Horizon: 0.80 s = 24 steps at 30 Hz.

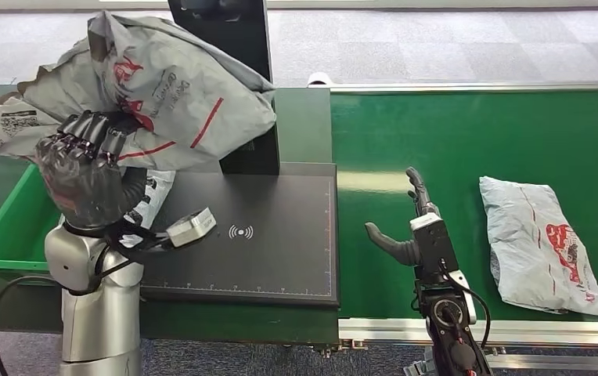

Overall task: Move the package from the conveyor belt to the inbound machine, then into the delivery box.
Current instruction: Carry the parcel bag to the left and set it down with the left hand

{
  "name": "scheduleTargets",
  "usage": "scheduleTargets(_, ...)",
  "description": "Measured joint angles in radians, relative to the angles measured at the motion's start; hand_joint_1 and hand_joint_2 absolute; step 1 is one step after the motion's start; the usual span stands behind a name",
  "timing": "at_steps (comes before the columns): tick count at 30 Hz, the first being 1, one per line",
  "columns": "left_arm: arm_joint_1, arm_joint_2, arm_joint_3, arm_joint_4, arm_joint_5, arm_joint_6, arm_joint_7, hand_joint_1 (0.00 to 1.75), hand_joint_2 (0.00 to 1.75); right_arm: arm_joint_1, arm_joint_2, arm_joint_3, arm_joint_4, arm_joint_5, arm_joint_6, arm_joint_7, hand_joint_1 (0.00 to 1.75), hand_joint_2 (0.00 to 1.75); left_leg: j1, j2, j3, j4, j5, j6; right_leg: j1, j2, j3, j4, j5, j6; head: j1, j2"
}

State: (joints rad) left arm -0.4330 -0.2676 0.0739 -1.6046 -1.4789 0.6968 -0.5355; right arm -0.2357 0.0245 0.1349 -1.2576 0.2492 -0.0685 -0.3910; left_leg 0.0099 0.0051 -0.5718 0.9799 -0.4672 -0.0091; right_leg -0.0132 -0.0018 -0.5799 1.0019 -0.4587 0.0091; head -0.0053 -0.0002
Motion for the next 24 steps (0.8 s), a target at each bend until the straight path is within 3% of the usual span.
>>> scheduleTargets(1, -0.015, 0.037, -0.013, 0.029, -0.041, 0.0, 0.131, 1.75, 1.75, 0.003, 0.0, 0.0, -0.004, 0.003, -0.001, 0.002, 0.0, 1.75, 0.0, 0.0, 0.0, 0.0, 0.0, 0.0, 0.0, 0.0, 0.0, 0.0, 0.0, 0.0, 0.0, 0.0)
scheduleTargets(5, -0.077, 0.236, -0.168, 0.149, -0.084, -0.001, 0.818, 1.75, 1.75, 0.016, 0.002, 0.002, -0.024, 0.024, 0.004, 0.012, 0.0, 1.75, 0.001, 0.002, 0.001, 0.0, 0.001, -0.001, 0.001, 0.002, -0.001, 0.0, 0.001, -0.002, 0.0, 0.0)
scheduleTargets(7, -0.093, 0.3, -0.226, 0.188, -0.087, -0.001, 0.967, 1.75, 1.75, 0.019, 0.003, 0.004, -0.03, 0.028, 0.005, 0.014, 0.0, 1.75, 0.001, 0.002, 0.001, 0.0, 0.001, -0.001, 0.002, 0.002, -0.001, 0.001, 0.001, -0.001, 0.0, 0.0)
scheduleTargets(8, -0.097, 0.325, -0.248, 0.202, -0.089, 0.0, 0.969, 1.75, 1.75, 0.02, 0.003, 0.005, -0.032, 0.029, 0.005, 0.015, 0.0, 1.75, 0.001, 0.002, 0.0, 0.0, 0.001, -0.001, 0.001, 0.002, -0.001, 0.001, 0.001, -0.001, 0.0, 0.0)
scheduleTargets(12, -0.112, 0.392, -0.303, 0.242, -0.093, 0.0, 0.847, 1.75, 1.75, 0.022, 0.004, 0.006, -0.038, 0.029, 0.005, 0.018, 0.0, 1.75, 0.001, 0.002, -0.001, 0.0, 0.0, -0.001, 0.001, 0.002, -0.001, 0.001, 0.001, -0.001, 0.0, 0.0)
scheduleTargets(16, -0.119, 0.425, -0.324, 0.262, -0.093, 0.0, 0.833, 1.75, 1.75, 0.025, 0.006, 0.007, -0.04, 0.029, 0.006, 0.018, 0.0, 1.75, 0.0, 0.002, -0.001, 0.0, 0.0, -0.001, 0.0, 0.002, -0.001, 0.0, 0.001, -0.001, 0.0, 0.0)
scheduleTargets(21, -0.132, 0.46, -0.355, 0.292, -0.093, 0.0, 0.904, 1.75, 1.75, 0.025, 0.007, 0.007, -0.041, 0.032, 0.006, 0.018, 0.0, 1.75, 0.001, 0.002, 0.0, 0.0, 0.0, -0.001, 0.001, 0.002, -0.001, 0.0, 0.001, -0.001, 0.0, 0.0)
scheduleTargets(24, -0.168, 0.478, -0.374, 0.396, -0.093, -0.01, 0.956, 1.75, 1.75, 0.024, 0.006, 0.007, -0.041, 0.039, 0.005, 0.019, 0.0, 1.75, 0.001, 0.001, 0.0, 0.0, 0.001, -0.001, 0.001, 0.002, -0.001, 0.0, 0.001, -0.001, 0.0, 0.0)
